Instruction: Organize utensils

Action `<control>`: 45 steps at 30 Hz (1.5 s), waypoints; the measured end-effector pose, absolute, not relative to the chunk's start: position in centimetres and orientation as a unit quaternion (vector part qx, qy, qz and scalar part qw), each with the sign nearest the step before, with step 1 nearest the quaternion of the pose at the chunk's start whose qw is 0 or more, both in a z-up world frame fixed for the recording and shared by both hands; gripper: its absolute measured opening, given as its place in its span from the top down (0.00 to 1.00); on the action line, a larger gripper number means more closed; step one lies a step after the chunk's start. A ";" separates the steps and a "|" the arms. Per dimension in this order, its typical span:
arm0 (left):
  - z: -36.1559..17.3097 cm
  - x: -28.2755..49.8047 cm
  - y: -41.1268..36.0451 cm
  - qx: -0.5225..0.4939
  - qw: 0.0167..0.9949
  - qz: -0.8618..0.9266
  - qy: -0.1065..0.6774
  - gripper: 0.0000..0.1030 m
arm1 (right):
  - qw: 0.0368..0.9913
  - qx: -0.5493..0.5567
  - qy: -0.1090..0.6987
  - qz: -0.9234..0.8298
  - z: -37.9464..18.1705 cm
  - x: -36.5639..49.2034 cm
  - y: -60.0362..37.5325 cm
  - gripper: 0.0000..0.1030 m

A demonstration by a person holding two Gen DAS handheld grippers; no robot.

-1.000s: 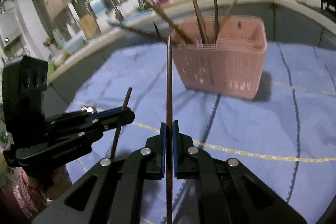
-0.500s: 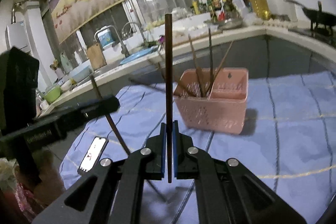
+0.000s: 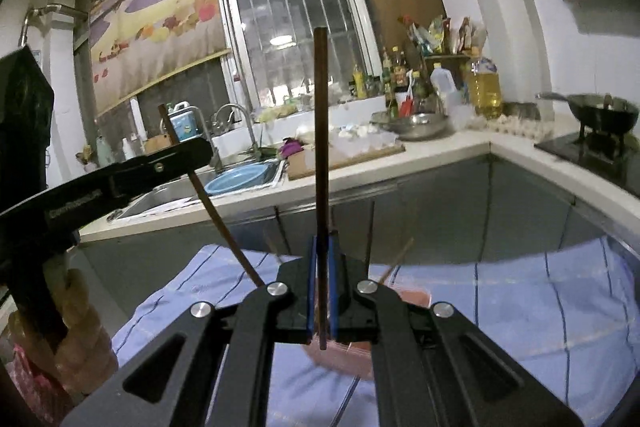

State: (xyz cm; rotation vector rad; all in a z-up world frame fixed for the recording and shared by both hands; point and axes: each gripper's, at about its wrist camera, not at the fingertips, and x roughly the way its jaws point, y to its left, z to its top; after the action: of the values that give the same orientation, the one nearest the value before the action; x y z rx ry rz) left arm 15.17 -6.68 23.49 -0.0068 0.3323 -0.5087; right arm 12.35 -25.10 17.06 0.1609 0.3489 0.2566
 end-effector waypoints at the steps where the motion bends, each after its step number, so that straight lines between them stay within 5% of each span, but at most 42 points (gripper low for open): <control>1: 23.4 15.7 -6.9 -0.002 0.957 -0.243 0.162 0.95 | 0.974 0.075 0.175 0.125 16.8 13.2 -24.9 0.95; 12: 16.0 21.1 -8.9 0.014 0.946 -0.217 0.242 0.94 | 0.953 0.047 0.268 0.133 9.8 18.3 -23.0 0.94; 18: 17.3 18.8 -7.9 0.008 0.950 -0.219 0.222 0.56 | 0.936 0.095 0.304 0.153 9.1 17.5 -23.4 0.92; 22: 20.1 15.1 -6.8 0.000 0.955 -0.233 0.181 0.48 | 0.942 0.119 0.267 0.166 11.5 14.6 -24.2 0.90; 24: 21.5 12.5 -5.9 -0.008 0.959 -0.237 0.153 0.39 | 0.945 0.129 0.246 0.173 12.7 12.7 -24.6 0.85; 28: 22.1 7.6 -4.3 -0.009 0.966 -0.234 0.111 0.32 | 0.950 0.154 0.201 0.182 13.7 8.1 -25.5 0.49; 34: 17.4 3.2 -2.3 0.013 0.971 -0.200 0.133 0.25 | 0.949 0.190 0.187 0.168 10.7 2.0 -26.2 0.43; 45: 8.3 2.3 -1.8 0.061 0.956 -0.119 0.260 0.24 | 0.916 0.247 0.299 0.104 2.1 -3.0 -25.6 0.38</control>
State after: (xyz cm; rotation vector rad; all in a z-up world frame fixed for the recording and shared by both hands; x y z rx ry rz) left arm 2.35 -1.80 8.33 0.1246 0.5284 -0.2414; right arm -2.98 -25.61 2.05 0.5083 0.6164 0.2133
